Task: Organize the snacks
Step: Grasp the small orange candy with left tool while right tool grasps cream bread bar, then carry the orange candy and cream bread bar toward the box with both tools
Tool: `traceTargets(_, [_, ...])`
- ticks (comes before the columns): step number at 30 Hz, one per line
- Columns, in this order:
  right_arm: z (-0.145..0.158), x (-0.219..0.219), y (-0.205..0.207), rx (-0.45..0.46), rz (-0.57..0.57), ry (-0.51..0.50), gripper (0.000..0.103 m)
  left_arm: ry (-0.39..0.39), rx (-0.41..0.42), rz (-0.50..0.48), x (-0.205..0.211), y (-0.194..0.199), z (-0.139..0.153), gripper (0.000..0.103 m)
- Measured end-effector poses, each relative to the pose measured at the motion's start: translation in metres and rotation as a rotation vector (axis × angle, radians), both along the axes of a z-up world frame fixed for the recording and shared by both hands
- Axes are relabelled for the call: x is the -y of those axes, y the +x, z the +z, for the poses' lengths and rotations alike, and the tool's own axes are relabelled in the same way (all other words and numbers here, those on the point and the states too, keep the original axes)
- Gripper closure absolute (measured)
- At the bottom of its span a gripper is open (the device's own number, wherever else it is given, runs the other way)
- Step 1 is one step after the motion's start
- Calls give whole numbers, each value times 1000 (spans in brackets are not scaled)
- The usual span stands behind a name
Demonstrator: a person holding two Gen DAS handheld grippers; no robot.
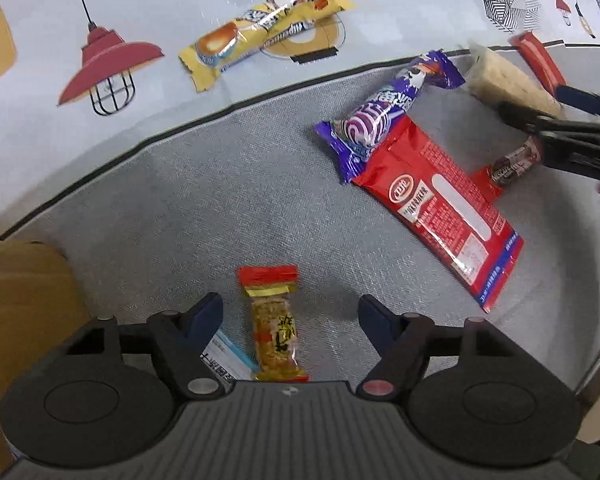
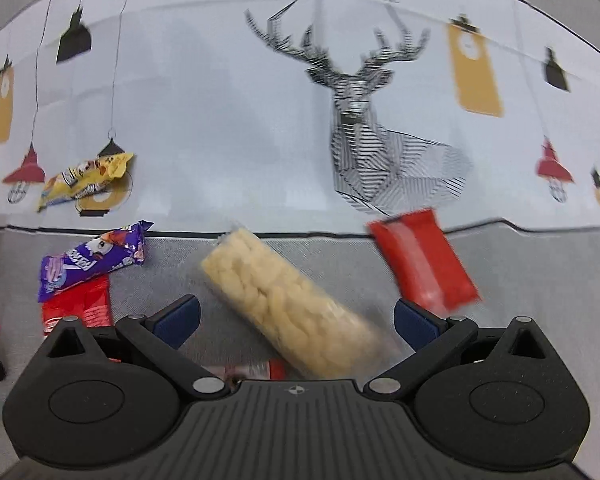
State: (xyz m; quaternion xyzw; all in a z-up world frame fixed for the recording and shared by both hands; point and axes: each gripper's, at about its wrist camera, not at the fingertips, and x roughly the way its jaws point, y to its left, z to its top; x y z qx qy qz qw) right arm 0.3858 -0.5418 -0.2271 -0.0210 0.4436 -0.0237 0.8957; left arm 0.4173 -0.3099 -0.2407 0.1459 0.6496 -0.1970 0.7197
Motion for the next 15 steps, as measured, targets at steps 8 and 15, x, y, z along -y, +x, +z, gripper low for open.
traceTargets(8, [2,-5,-7,-22,50,-37,65,-37,61,-10,1,-10,20,84])
traceTargets(15, [38,9,-53,90,-96,-33,65,-110,133,28,-7,-48,66,84])
